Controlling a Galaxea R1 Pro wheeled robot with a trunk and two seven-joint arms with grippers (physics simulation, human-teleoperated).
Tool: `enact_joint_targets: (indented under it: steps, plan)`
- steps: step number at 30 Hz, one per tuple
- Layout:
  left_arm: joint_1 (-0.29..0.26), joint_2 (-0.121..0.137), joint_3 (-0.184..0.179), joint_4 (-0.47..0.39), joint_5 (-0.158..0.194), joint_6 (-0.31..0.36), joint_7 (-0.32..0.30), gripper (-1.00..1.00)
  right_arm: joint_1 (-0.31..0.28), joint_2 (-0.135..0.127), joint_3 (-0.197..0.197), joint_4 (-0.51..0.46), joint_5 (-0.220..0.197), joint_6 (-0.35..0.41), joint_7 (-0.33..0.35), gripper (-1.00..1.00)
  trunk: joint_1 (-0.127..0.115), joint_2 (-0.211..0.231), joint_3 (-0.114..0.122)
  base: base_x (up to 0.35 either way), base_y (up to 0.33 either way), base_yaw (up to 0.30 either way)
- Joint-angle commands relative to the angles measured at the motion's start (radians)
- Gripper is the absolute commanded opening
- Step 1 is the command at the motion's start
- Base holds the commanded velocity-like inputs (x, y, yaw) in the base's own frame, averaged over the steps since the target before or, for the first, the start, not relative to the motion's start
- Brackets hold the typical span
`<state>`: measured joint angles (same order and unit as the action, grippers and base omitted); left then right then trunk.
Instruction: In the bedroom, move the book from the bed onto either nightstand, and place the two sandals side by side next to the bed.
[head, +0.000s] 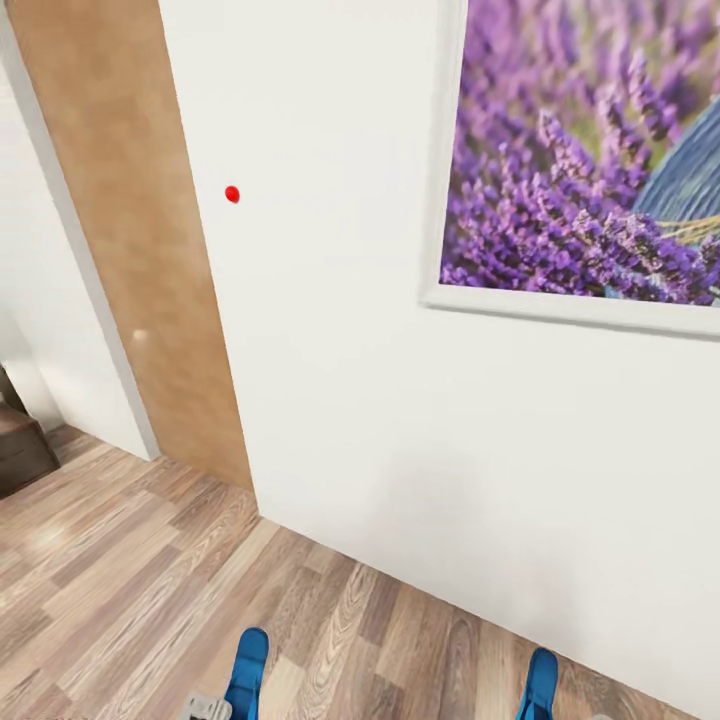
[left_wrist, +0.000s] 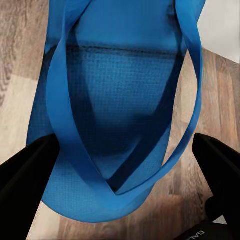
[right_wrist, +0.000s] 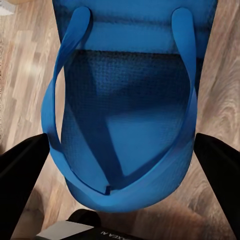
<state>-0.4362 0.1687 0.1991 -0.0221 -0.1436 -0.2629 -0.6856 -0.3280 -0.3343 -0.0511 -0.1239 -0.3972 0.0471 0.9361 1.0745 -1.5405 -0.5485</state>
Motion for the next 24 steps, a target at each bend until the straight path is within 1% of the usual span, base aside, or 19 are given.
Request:
enact_joint_targets:
  steps: [1,15,18,24]
  plan:
    - [-0.001,0.000,0.010,0.001,-0.010,-0.005,-0.001,-1.00,0.000,0.000,-0.007,0.000,0.000,0.005,0.004,-1.00,0.000,0.000,-0.001,0.242,0.000,0.290]
    - [-0.001,0.000,0.010,0.001,-0.010,-0.004,0.001,-1.00,0.000,0.000,-0.007,0.000,0.000,0.005,0.004,-1.00,0.000,0.000,-0.001,0.308,0.000,0.290]
    - [-0.001,0.000,0.010,0.001,-0.010,-0.004,0.001,-1.00,0.000,0.000,-0.007,0.000,0.000,0.005,0.004,-1.00,0.000,0.000,-0.001,0.178,0.000,0.290]
    - [-0.001,0.000,0.009,0.001,-0.010,-0.004,0.001,-1.00,0.000,0.000,-0.007,0.000,0.000,0.005,0.004,-1.00,0.000,0.000,-0.001,0.035,0.000,0.290]
